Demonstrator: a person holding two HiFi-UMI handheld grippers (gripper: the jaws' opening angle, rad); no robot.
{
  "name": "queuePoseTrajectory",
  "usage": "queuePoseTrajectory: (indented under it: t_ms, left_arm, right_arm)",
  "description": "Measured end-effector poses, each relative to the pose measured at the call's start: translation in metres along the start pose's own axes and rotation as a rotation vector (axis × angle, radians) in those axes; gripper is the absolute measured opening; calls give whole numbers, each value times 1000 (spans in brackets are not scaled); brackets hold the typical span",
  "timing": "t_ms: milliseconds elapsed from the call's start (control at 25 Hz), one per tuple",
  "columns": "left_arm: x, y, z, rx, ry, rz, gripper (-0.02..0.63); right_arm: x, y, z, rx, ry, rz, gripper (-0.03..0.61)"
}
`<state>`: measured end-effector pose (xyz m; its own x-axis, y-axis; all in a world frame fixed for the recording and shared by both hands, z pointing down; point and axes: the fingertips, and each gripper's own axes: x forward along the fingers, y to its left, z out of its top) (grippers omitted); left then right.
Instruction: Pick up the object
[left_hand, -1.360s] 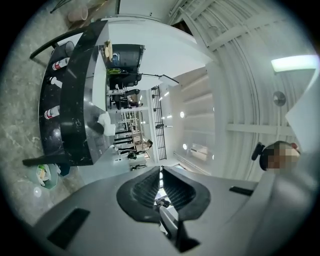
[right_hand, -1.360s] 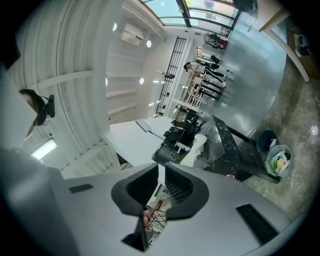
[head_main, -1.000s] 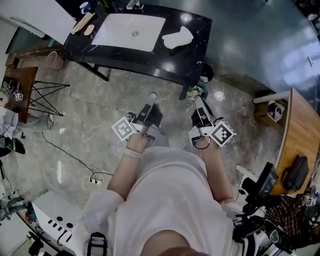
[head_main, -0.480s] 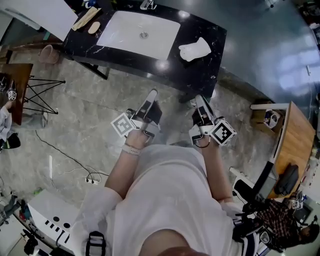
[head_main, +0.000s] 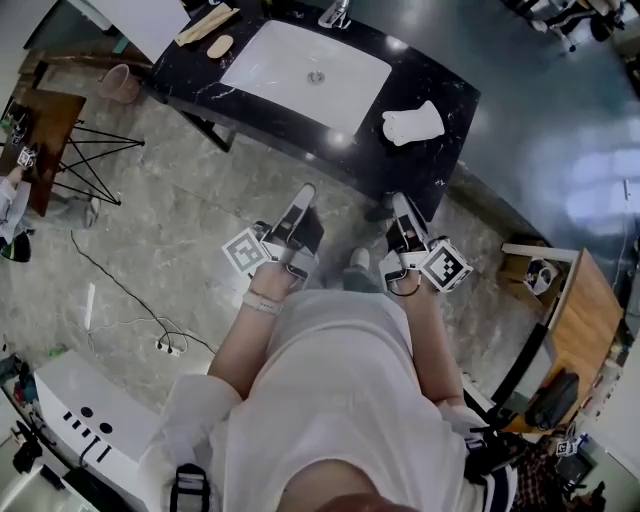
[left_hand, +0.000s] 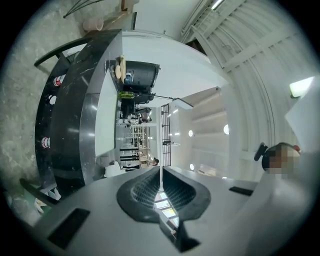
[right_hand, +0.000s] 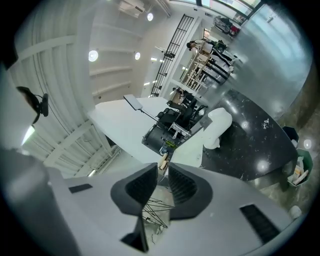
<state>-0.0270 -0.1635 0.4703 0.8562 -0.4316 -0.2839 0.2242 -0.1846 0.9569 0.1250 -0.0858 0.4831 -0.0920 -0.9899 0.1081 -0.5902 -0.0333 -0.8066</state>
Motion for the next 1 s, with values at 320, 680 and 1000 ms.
queuePoseTrajectory:
  t_ms: [320,680,1000]
  left_arm:
    - [7,-4,10,42,-115,12,6]
    - [7,-8,15,102,-183,23,7]
    - [5,-18,16,135,-224,21,6]
  right_arm:
    - [35,-11,11,-6,108,56,54]
    - [69,-25,21,-214,214,53,145]
    - [104,-20,34,-718,356,34,211]
